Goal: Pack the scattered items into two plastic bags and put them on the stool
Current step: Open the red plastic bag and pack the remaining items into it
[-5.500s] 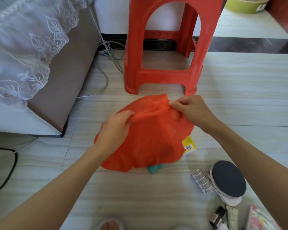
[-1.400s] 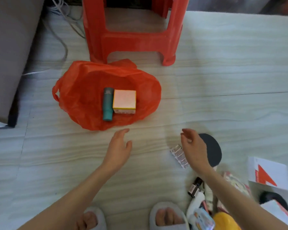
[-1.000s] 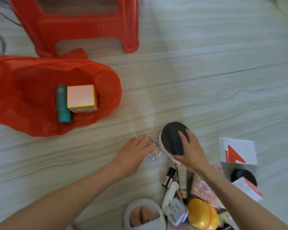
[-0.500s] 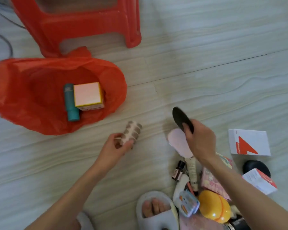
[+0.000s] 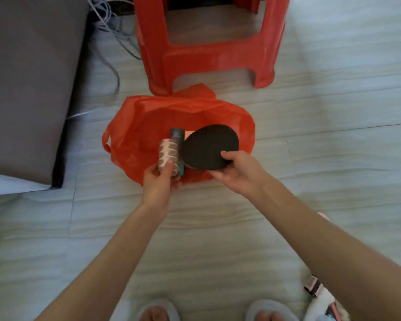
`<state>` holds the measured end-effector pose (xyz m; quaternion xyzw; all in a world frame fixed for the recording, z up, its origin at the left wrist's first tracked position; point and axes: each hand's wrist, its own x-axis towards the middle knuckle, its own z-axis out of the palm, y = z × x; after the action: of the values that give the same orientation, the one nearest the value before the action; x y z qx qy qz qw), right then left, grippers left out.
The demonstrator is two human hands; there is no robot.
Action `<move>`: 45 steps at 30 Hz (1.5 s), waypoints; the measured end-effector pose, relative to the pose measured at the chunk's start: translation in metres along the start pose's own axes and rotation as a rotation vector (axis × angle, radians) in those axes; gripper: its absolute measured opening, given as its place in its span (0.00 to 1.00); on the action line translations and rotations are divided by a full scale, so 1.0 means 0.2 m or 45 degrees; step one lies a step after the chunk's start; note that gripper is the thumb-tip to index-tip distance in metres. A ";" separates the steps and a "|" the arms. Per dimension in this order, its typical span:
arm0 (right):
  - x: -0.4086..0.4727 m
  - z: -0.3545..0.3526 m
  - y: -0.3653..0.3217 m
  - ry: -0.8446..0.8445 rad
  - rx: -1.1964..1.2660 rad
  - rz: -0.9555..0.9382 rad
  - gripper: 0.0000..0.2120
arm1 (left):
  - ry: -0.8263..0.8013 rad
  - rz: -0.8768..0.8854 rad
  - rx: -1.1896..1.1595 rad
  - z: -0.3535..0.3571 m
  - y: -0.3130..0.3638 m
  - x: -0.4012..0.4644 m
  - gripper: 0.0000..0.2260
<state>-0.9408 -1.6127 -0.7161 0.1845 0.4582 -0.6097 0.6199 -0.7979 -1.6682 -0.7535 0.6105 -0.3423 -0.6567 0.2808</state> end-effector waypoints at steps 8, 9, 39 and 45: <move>0.16 0.08 0.00 -0.108 -0.232 -0.007 0.19 | -0.093 0.263 0.303 0.04 0.02 0.19 0.21; 0.15 0.03 0.00 -0.096 -0.307 -0.011 0.19 | -0.130 0.312 0.386 0.03 -0.02 0.16 0.21; -0.50 -1.53 0.07 0.876 -2.887 -0.157 0.24 | -1.498 1.336 2.041 0.61 -0.97 -0.63 0.19; -0.48 -1.49 0.12 0.969 -2.574 -0.368 0.12 | -1.238 1.369 1.840 0.51 -0.95 -0.54 0.21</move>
<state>-1.0055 -1.3169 -0.7995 -0.2895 0.9270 0.0787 0.2251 -0.8799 -1.4564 -0.8357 0.0673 -0.9618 -0.2571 -0.0662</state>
